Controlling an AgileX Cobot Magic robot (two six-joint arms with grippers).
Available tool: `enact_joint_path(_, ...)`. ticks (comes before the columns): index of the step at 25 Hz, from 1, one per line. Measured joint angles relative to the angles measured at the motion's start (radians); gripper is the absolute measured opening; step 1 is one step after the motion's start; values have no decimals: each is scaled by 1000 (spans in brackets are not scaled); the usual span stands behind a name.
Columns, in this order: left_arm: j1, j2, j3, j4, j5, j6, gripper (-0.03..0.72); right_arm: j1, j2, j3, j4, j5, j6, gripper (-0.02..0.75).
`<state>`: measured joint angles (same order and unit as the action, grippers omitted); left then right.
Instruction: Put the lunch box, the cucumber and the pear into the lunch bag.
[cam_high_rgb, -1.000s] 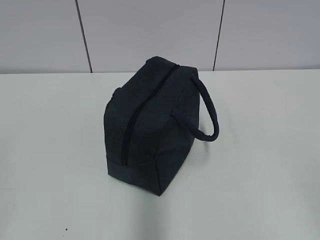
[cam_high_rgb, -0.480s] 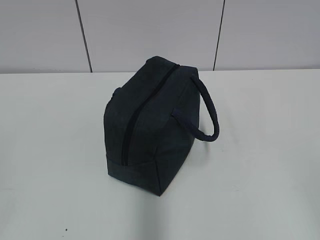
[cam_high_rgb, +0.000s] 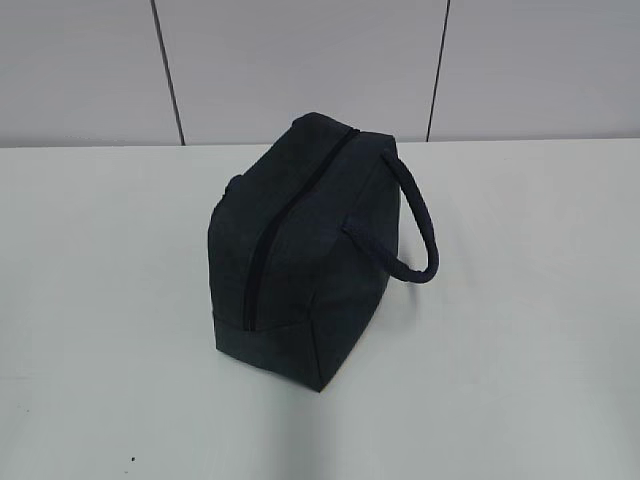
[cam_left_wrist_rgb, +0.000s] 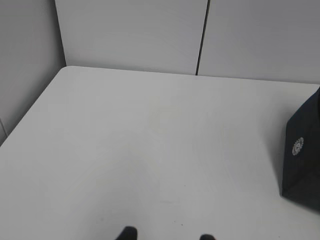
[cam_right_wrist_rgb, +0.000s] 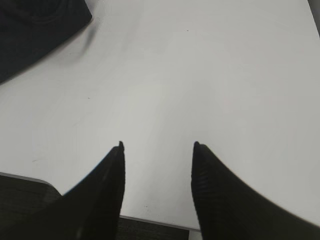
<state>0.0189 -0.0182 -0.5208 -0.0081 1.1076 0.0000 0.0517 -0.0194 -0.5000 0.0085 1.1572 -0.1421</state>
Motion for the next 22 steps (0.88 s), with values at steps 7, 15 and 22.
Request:
enact_joint_path(7, 0, 0, 0, 0, 0, 0, 241, 0, 0, 0, 0, 0, 0, 349)
enact_joint_path(15, 0, 0, 0, 0, 0, 0, 241, 0, 0, 0, 0, 0, 0, 349)
enact_joint_path(22, 0, 0, 0, 0, 0, 0, 241, 0, 0, 0, -1, -2, 0, 349)
